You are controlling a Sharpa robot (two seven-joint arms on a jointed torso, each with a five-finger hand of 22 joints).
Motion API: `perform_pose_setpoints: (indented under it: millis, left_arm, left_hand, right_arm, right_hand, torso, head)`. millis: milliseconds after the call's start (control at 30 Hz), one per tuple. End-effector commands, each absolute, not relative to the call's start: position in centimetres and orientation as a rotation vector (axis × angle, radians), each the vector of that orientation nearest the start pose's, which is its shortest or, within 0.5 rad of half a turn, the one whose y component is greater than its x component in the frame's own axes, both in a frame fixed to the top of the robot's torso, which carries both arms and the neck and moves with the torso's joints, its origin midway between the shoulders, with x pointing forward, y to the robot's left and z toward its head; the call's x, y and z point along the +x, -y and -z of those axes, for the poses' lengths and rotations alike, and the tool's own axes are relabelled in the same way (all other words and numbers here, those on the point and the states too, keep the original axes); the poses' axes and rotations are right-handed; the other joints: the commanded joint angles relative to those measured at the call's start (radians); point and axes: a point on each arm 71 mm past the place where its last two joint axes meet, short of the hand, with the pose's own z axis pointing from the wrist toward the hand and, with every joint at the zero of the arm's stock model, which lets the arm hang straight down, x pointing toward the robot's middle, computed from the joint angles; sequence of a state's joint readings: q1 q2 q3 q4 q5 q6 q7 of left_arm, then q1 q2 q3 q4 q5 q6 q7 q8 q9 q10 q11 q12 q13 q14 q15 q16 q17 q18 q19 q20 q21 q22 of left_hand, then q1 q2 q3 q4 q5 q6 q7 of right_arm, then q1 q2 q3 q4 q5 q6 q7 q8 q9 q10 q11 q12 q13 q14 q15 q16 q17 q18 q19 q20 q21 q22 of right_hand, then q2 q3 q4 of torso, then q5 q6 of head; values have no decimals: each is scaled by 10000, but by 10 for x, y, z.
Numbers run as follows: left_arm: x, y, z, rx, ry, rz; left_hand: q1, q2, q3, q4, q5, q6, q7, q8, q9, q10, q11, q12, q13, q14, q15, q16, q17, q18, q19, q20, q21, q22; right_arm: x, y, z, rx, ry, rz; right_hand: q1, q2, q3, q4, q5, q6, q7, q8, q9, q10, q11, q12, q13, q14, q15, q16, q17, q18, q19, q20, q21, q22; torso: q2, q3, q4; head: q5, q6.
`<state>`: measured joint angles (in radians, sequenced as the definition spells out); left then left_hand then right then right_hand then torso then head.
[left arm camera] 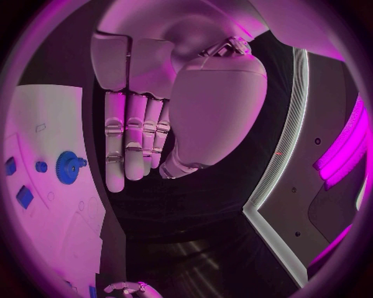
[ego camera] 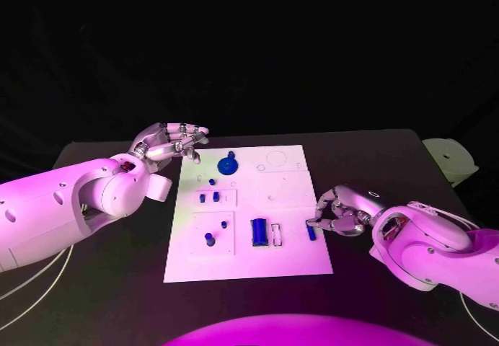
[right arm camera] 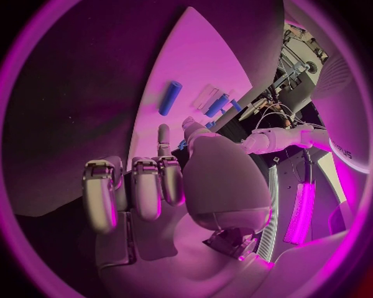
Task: Assemble the parts on the task board
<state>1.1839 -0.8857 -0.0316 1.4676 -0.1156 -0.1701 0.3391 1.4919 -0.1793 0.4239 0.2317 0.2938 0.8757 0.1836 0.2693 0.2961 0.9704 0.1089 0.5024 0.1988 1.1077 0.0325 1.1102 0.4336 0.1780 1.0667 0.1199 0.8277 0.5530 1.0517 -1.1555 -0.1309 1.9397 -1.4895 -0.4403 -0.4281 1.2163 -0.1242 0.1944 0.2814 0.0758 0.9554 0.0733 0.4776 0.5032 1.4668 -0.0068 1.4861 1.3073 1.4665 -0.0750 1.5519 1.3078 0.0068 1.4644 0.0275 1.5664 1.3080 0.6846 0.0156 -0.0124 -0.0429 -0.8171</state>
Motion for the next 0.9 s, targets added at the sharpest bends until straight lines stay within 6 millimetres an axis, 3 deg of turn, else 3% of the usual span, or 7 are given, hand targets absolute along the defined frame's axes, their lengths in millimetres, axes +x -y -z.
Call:
perform_pose_setpoints:
  millis: [33,700,900]
  left_arm:
    - [493,-236,187,-10177,-15332,15531]
    - [492,-238,188,-10196,-15350,15506]
    - [492,-238,188,-10203,-15371,15504]
  left_hand:
    - [-99,-11,72,-11,59,-56,14,45,-16,-60,25,17,9,-71,15,-47,-9,62,17,6,-51,-15]
    - [-130,-19,92,-22,55,-61,16,58,-16,-72,27,40,12,-77,18,-47,-18,62,16,9,-61,-20]
    - [-130,-19,92,-22,55,-61,16,58,-16,-72,27,40,12,-77,18,-47,-18,62,16,9,-61,-20]
  right_arm:
    - [360,241,239,270,-18748,-4351]
    - [362,232,259,-547,-19427,-3579]
    - [360,229,262,-1018,-19630,-3422]
  right_hand:
    - [19,-102,-51,6,-43,-31,32,-40,-11,624,66,-42,2107,905,85,-46,1938,-68,1064,81,44,2628]
    - [13,-216,-139,25,-89,59,30,-74,-21,578,72,-133,2056,889,101,-74,1867,-68,1064,115,44,2628]
    - [419,-330,-112,-132,-70,154,7,-128,-33,572,53,-144,2052,883,87,-87,1846,-68,1064,127,44,2628]
  torso:
    - [11,-3,44]
    - [12,-13,33]
    - [1,-13,33]
  head:
    - [-34,4]
    - [38,-80]
    - [39,-84]
